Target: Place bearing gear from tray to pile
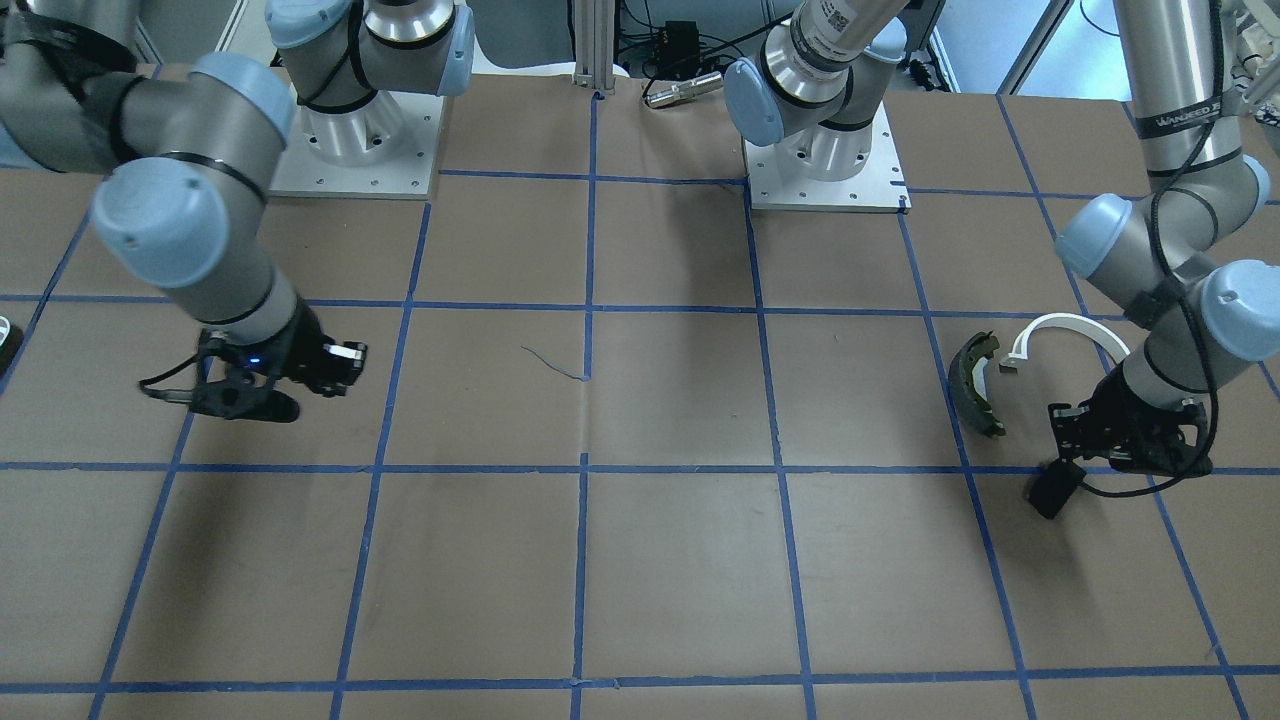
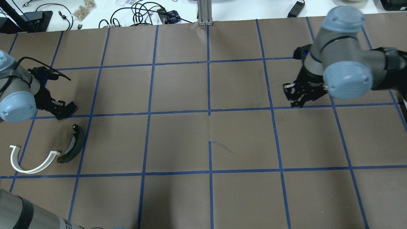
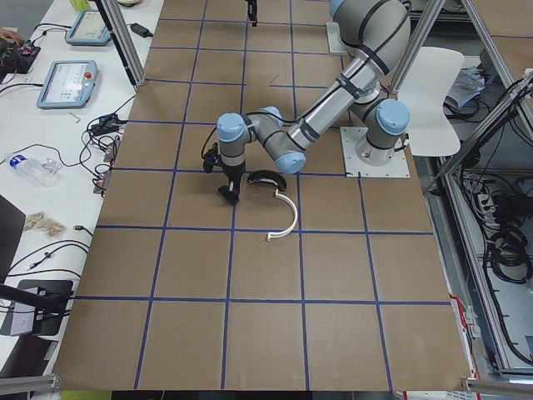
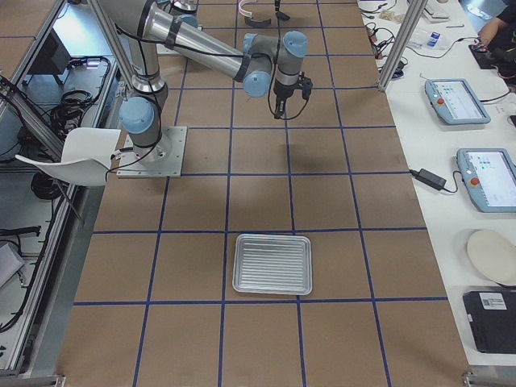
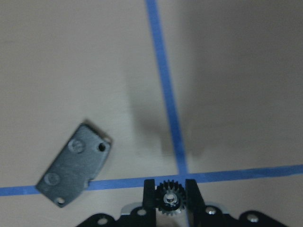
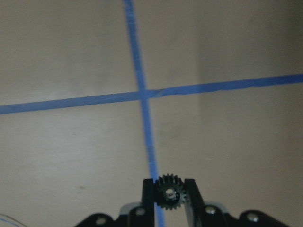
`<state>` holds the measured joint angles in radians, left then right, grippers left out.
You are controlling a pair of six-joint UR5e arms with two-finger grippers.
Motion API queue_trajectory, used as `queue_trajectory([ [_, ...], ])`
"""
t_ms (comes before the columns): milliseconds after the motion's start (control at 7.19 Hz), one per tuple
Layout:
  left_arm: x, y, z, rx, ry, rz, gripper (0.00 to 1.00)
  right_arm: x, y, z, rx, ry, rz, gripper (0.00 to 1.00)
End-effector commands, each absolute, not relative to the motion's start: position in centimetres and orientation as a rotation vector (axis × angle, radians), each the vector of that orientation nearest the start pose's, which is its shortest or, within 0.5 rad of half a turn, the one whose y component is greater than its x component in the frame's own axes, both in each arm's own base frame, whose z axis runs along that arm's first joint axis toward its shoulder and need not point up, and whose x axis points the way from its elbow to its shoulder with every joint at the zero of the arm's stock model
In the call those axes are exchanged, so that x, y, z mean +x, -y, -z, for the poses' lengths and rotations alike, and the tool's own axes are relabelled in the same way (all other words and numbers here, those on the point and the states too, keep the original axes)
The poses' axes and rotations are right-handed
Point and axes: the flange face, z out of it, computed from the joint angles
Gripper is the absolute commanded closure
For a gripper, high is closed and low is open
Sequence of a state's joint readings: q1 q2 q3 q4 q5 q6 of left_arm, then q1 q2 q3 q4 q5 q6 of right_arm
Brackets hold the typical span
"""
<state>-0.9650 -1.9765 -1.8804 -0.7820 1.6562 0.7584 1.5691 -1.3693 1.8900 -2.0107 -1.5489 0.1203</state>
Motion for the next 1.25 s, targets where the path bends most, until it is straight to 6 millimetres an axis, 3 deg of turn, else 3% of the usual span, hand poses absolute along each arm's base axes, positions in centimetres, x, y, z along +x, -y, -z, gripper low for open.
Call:
queue_trajectory([
  [0,25.3,54.2,-18.4,0.222,-3.029,0.041,0.98,25.2,49.9,-23.4,0.310,-3.060,-0.007,0.98],
  [139,24.5,54.7,-18.2,0.205,-3.070,0.084,0.97,28.4,49.8,-22.5,0.356,-3.014,0.027,0.95],
  [418,19.7,56.3,-20.2,0.287,-3.041,0.104,0.97,32.3,50.7,-22.6,0.403,-2.994,0.041,0.90],
  [696,19.4,56.5,-20.2,0.300,-3.041,0.103,0.97,35.3,51.1,-22.6,0.399,-2.989,0.059,0.81],
  [835,19.9,56.8,-19.3,0.337,-3.040,0.102,0.93,35.7,51.3,-22.8,0.403,-2.986,0.064,0.60],
  [974,20.7,57.1,-19.8,0.397,-3.018,0.109,0.69,35.7,51.2,-22.4,0.436,-2.985,0.047,0.29],
  [1113,20.8,57.4,-19.9,0.393,-3.016,0.110,0.28,35.7,51.5,-22.4,0.442,-2.987,0.046,0.00],
])
